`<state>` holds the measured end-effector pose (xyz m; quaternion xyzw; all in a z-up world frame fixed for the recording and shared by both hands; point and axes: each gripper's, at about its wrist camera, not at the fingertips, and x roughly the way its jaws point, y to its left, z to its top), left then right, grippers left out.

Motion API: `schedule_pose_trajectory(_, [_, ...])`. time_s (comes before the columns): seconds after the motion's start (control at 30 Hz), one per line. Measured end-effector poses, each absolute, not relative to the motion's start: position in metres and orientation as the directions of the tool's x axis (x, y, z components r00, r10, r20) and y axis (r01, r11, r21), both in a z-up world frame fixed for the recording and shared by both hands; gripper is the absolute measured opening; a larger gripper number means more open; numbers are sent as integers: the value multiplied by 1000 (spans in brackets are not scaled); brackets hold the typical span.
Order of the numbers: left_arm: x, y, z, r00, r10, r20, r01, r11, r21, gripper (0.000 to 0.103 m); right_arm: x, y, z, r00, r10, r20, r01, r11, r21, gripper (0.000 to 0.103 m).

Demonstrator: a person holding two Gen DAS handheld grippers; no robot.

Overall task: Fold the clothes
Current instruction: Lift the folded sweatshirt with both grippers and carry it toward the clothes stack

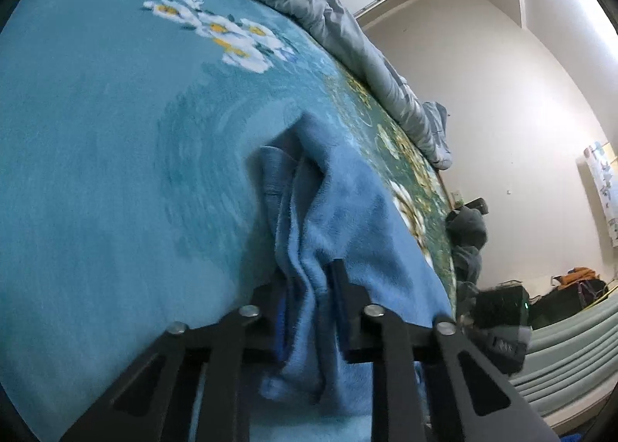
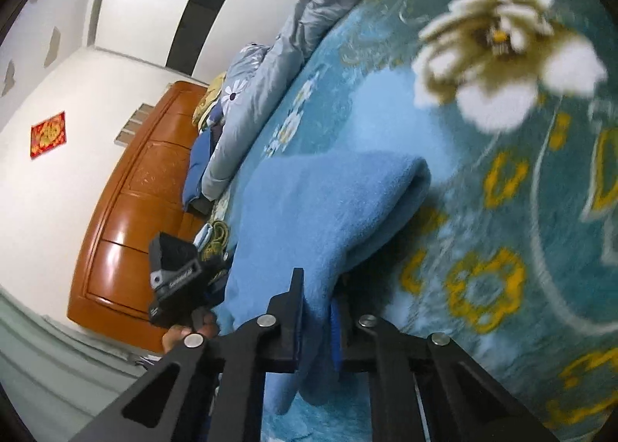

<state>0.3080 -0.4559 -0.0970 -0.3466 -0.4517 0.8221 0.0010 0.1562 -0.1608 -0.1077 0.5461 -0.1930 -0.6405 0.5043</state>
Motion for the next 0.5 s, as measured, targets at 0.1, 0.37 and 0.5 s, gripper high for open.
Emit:
schedule_pose_trajectory(0.1, [322,-440,-99,-769,328,-548,296,-577,-761,15,146,-156,-102,110,-839,-534,476,-427,769,11])
schedule_pose_trajectory(0.37, [344,-401,-98,-781,346,-520,270,-563,-781,13,143,-132,-95,110,-811,-575,553,-431,713,11])
schedule_pose_trajectory(0.5, [342,-394,-98,-766,319,-558,289,-604,-743,14,140,-131,-102,120,-807,-578,544,-433,719,11])
